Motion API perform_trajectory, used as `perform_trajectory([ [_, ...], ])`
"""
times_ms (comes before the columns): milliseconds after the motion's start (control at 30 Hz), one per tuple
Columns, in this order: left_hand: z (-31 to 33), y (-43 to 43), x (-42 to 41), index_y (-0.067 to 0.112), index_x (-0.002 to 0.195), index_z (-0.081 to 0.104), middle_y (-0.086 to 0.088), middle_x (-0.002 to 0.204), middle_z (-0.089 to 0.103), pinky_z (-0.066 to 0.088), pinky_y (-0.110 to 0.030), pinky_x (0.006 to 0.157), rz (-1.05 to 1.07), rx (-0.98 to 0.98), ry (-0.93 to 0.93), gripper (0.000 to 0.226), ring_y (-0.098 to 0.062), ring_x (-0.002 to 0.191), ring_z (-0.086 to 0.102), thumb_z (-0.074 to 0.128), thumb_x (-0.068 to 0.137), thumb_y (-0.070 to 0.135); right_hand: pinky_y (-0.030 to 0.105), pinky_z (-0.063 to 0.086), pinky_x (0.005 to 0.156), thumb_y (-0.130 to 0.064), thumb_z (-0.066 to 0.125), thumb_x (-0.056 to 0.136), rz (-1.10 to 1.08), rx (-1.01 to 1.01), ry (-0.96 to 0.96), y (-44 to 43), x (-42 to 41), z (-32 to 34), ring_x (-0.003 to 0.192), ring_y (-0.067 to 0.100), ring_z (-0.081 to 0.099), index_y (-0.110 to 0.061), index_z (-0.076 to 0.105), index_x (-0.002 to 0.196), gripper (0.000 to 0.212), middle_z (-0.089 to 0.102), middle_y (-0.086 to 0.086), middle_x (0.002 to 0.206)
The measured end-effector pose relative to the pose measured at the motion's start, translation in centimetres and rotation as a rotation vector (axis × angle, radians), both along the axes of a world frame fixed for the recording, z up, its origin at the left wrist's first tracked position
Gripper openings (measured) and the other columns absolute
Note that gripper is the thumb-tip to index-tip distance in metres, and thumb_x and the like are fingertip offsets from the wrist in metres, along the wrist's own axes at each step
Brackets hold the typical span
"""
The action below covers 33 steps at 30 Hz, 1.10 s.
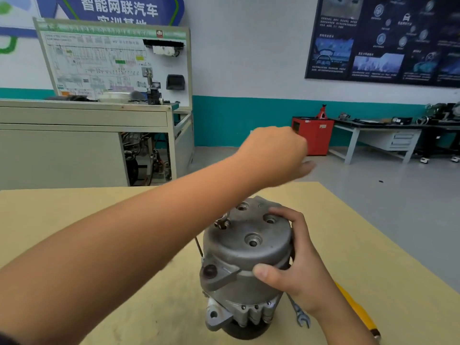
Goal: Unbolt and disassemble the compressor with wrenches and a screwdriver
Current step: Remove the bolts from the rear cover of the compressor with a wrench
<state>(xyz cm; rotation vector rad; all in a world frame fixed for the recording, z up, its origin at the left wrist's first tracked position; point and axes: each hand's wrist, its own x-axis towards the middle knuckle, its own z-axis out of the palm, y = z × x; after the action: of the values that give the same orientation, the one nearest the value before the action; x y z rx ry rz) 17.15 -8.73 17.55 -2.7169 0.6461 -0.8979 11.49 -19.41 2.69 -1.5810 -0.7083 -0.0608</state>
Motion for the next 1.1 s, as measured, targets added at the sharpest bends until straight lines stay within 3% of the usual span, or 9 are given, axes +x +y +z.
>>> perform_trajectory([
  [133,-0.1,3.2,2.2,0.014,0.054,0.034,-0.001,0.052,0.036,0.026,-0.025,0.046,0.142,-0.183,0.046,0.053,-0.015,0.047,0.034,0.042,0.095,0.047,0.029,0.052,0.088,-0.038,0.082,0.05,0.011,-0.017,-0.002,-0.3,0.1,-0.1,0.116,0.014,0.057,-0.048,0.041,0.122,0.083,0.046,-0.006,0.135],
  [400,-2.9,14.1,-0.3,0.009,0.058,0.055,-0.001,0.047,0.043,0.026,-0.023,0.043,0.381,-0.593,0.168,0.046,-0.014,0.043,0.037,0.051,0.095,0.036,0.015,0.049,0.081,-0.041,0.08,0.048,-0.036,0.042,0.015,-1.1,0.4,-0.3,0.11,0.004,0.059,-0.052,0.043,0.115,0.078,0.055,-0.028,0.116],
  [500,-4.2,15.6,-5.0,0.012,0.048,0.049,0.004,0.038,0.038,0.023,-0.024,0.04,0.389,-0.582,0.15,0.058,-0.011,0.038,0.035,0.048,0.092,0.051,0.017,0.049,0.083,-0.04,0.08,0.047,-0.028,0.056,0.008,-1.0,0.5,-0.4,0.111,0.006,0.059,-0.05,0.044,0.116,0.078,0.057,-0.025,0.116],
  [600,-4.3,15.6,-9.9,0.015,0.046,0.052,0.002,0.031,0.035,0.023,-0.017,0.035,0.342,-0.512,0.208,0.065,-0.009,0.032,0.037,0.036,0.069,0.073,0.015,0.049,0.082,-0.04,0.08,0.047,-0.02,0.061,-0.002,-0.8,0.2,-0.3,0.111,0.006,0.06,-0.05,0.045,0.116,0.078,0.058,-0.025,0.115],
  [800,-4.2,13.7,-16.2,0.033,0.059,0.06,0.033,0.049,0.048,0.036,-0.018,0.045,0.301,-0.349,0.323,0.063,0.011,0.056,0.049,0.019,0.058,0.08,0.01,0.047,0.08,-0.048,0.078,0.044,-0.056,-0.071,0.037,-1.3,-0.8,0.9,0.111,-0.004,0.056,-0.058,0.043,0.113,0.077,0.053,-0.035,0.114],
  [867,-4.5,12.7,-17.0,0.033,0.074,0.064,0.023,0.054,0.054,0.035,-0.021,0.045,0.307,-0.299,0.286,0.063,0.009,0.063,0.05,0.015,0.068,0.073,0.002,0.037,0.089,-0.057,0.073,0.046,-0.168,-0.208,-0.075,-1.1,-1.5,1.6,0.125,-0.013,0.037,-0.06,0.039,0.117,0.078,0.033,-0.038,0.131],
  [933,-4.6,11.5,-17.3,0.036,0.09,0.062,0.006,0.054,0.054,0.037,-0.021,0.049,0.329,-0.258,0.254,0.058,-0.007,0.058,0.051,0.014,0.073,0.064,0.003,0.03,0.091,-0.065,0.066,0.051,-0.37,-0.336,-0.302,-0.4,-2.3,2.7,0.125,-0.011,0.029,-0.061,0.039,0.12,0.074,0.025,-0.033,0.131],
  [1000,-4.8,10.2,-17.7,0.037,0.105,0.055,0.003,0.058,0.051,0.043,-0.023,0.057,0.324,-0.243,0.239,0.054,-0.01,0.06,0.05,0.013,0.077,0.057,0.013,0.031,0.085,-0.064,0.061,0.062,-0.533,-0.422,-0.585,1.0,-3.0,3.9,0.103,0.001,0.038,-0.051,0.047,0.126,0.067,0.036,-0.021,0.107],
  [1100,-4.9,8.1,-18.0,0.038,0.114,0.044,0.0,0.061,0.047,0.044,-0.027,0.061,0.273,-0.281,0.217,0.052,-0.011,0.067,0.052,0.011,0.076,0.051,0.026,0.03,0.071,-0.045,0.054,0.077,-0.54,-0.45,-0.868,3.8,-3.5,5.4,0.075,0.004,0.04,-0.023,0.065,0.118,0.048,0.04,-0.019,0.078],
])
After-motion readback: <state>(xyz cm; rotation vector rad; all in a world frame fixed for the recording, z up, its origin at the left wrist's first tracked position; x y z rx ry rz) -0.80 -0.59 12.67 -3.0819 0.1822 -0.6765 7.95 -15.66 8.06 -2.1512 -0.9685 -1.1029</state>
